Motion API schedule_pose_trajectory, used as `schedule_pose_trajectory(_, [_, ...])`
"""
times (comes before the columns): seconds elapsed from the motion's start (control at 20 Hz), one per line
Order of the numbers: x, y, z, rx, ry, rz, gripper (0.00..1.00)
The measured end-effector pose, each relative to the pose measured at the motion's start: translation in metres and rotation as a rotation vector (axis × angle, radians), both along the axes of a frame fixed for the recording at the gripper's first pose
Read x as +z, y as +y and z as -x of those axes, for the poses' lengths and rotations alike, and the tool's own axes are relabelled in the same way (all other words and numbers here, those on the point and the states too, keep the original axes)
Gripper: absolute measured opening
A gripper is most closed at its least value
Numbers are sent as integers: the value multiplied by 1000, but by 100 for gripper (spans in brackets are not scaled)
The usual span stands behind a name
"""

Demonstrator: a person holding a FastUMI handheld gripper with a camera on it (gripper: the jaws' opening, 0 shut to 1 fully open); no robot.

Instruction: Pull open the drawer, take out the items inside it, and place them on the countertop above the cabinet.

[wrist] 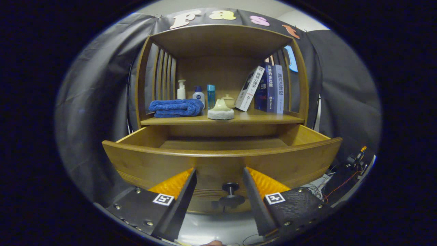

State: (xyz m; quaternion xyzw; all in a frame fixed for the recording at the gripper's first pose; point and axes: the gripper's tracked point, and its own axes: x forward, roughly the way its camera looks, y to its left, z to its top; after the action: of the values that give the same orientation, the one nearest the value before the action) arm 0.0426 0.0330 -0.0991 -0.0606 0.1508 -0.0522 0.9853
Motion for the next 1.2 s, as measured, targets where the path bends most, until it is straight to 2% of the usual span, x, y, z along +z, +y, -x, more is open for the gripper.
schedule_pose_trajectory(0.7, [5,-3,-15,17,-15,-29,83])
schedule_pose_trajectory(0.95, [2,0,-34,0,-3,-10,83])
schedule_pose_trajectory(1.2, [-1,-1,-51,-3,-17,-62,84])
